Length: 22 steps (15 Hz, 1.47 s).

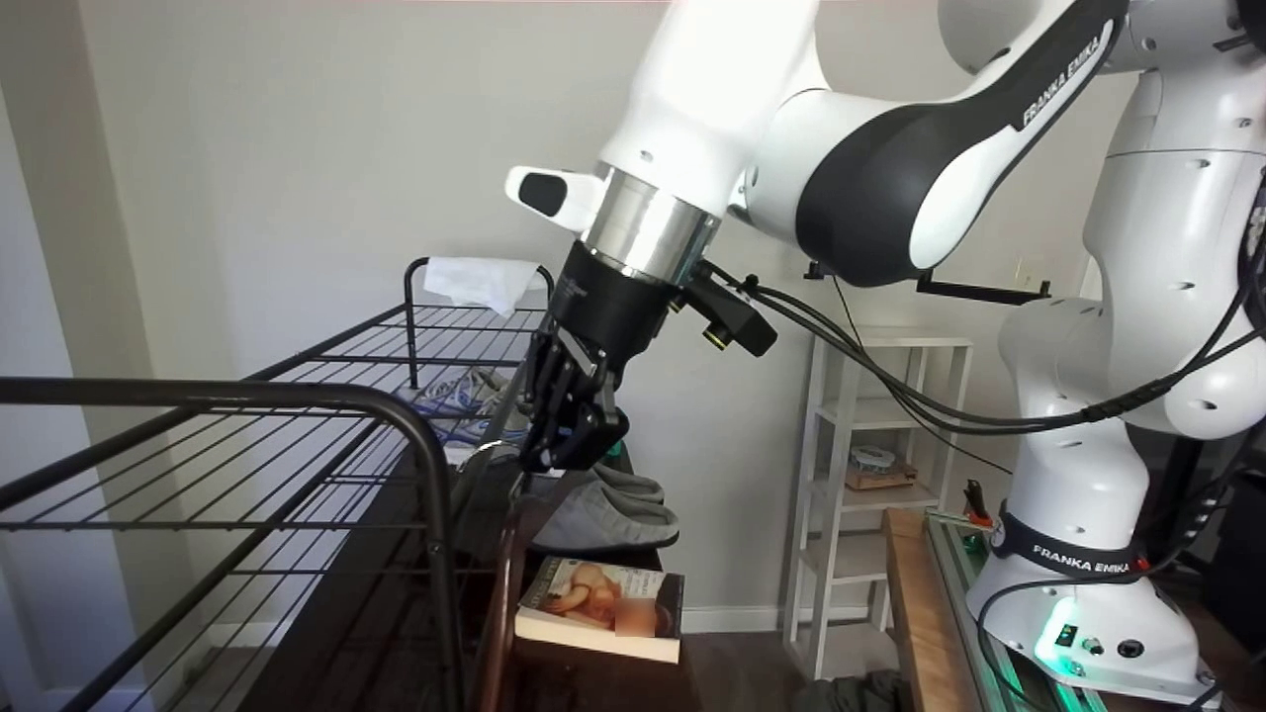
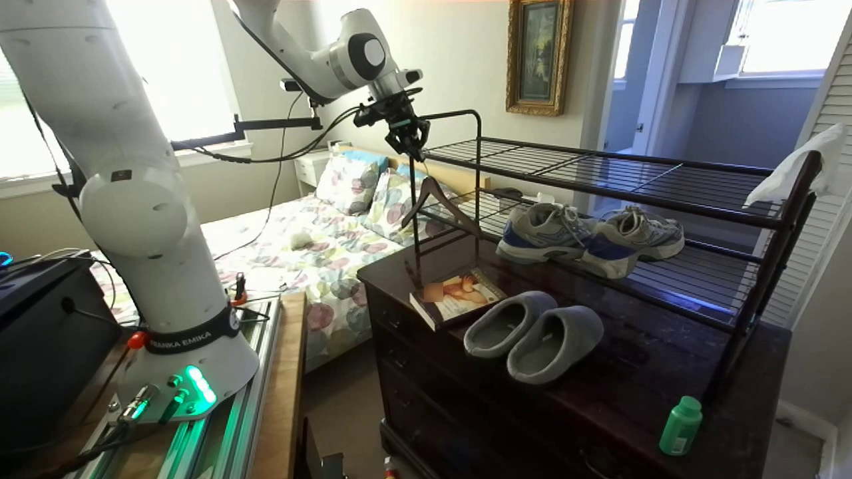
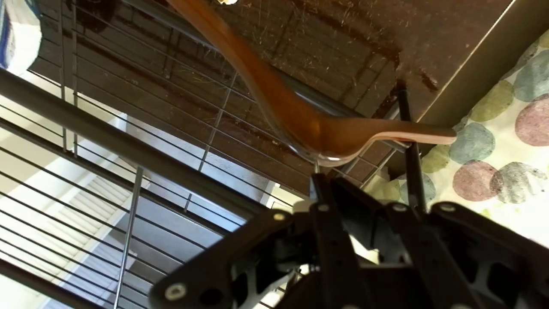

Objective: Move the hanger to the left

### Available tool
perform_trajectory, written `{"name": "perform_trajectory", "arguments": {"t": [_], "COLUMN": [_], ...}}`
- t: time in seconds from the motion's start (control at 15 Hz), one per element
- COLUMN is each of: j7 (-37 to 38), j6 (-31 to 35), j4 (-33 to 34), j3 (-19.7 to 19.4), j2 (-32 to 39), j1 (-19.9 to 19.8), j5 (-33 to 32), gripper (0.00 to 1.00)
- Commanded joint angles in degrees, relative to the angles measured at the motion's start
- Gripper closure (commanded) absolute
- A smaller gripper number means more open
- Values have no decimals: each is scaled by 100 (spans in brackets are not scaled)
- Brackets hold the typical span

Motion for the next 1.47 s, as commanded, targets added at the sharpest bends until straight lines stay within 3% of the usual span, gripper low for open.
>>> {"name": "perform_trajectory", "arguments": {"t": [0.0,0.33,0.4,0.73,0.8,0.93,1.13,1.4], "j7": [671,496,583,582,582,1202,1000,107], "j6": [-213,-867,-668,-809,-810,-754,-740,-883], "j4": [-370,-464,-331,-345,-346,-87,-52,-336], "j3": [178,383,367,412,412,381,194,-382], "j2": [-497,-710,-488,-535,-535,-297,-239,-953], "j1": [8,143,53,103,103,-69,-104,-293], "j5": [-355,206,-13,63,65,-41,510,1552], "gripper": [98,98,91,91,98,98,98,98]}}
